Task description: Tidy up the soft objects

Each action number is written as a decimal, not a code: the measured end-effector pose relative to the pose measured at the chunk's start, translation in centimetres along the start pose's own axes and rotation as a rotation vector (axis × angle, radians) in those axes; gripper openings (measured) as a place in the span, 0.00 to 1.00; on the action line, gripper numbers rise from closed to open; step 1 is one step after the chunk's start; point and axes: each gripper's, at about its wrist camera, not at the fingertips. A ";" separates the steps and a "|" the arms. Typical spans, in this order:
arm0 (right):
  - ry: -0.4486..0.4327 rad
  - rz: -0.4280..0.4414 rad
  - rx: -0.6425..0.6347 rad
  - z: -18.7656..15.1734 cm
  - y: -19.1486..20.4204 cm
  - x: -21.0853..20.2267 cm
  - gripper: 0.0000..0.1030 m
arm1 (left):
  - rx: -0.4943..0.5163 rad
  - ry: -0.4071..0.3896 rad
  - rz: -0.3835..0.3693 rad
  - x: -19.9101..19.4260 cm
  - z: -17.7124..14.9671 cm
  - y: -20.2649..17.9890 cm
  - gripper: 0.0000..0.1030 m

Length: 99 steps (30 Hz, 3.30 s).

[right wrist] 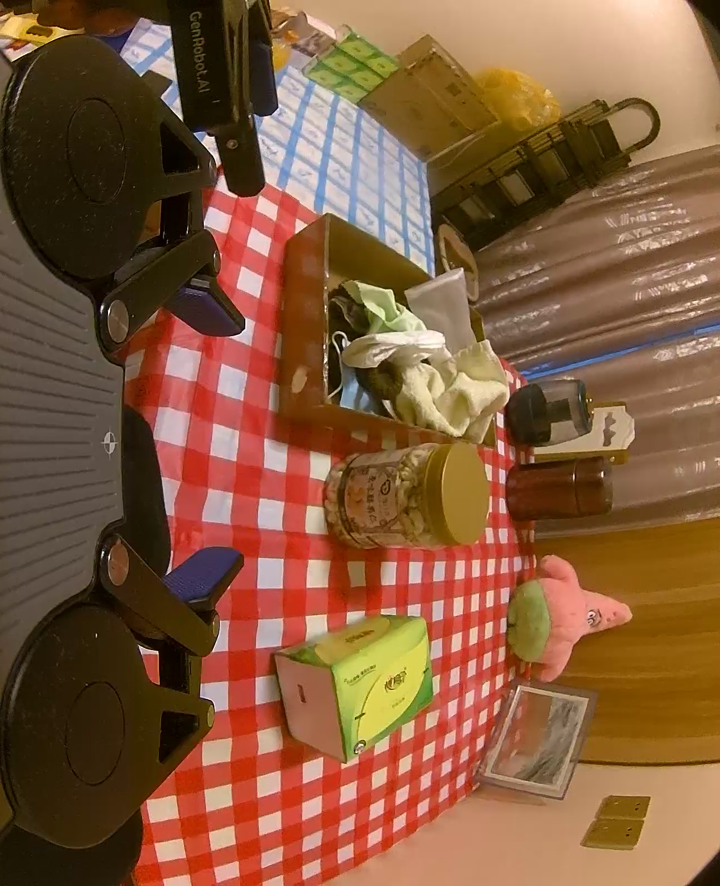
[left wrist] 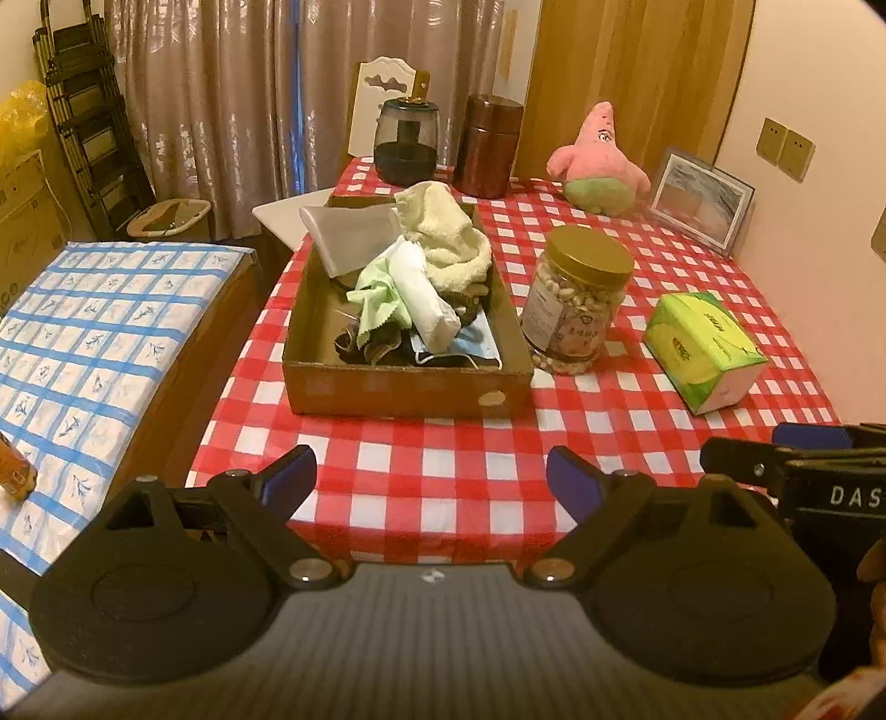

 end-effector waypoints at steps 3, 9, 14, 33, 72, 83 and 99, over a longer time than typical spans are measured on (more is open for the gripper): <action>-0.002 0.002 -0.010 0.0 0.2 -0.2 0.80 | 0.005 -0.001 0.001 -0.2 -0.1 0.0 0.86; 0.001 0.005 -0.024 0.0 0.7 0.0 0.80 | 0.011 0.004 0.011 -0.3 -0.3 0.0 0.87; 0.003 0.004 -0.027 -0.1 0.7 0.0 0.80 | 0.021 0.001 0.026 -0.3 -0.5 0.1 0.87; 0.003 0.005 -0.030 -0.1 0.9 0.1 0.80 | 0.022 0.000 0.028 -0.3 -0.6 0.2 0.87; 0.008 0.005 -0.032 0.0 0.9 0.1 0.80 | 0.019 0.000 0.022 -0.4 -0.6 0.1 0.87; 0.008 0.005 -0.031 0.0 0.9 0.1 0.80 | 0.019 0.000 0.021 -0.3 -0.6 0.0 0.87; 0.008 0.005 -0.032 -0.1 0.9 0.1 0.80 | 0.019 -0.001 0.020 -0.4 -0.5 -0.1 0.87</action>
Point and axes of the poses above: each gripper's, at about its wrist camera, not at the fingertips, and x roughly the way its jaws point, y to its left, z to its top, and after that the axes turned 6 degrees about -y, right-handed
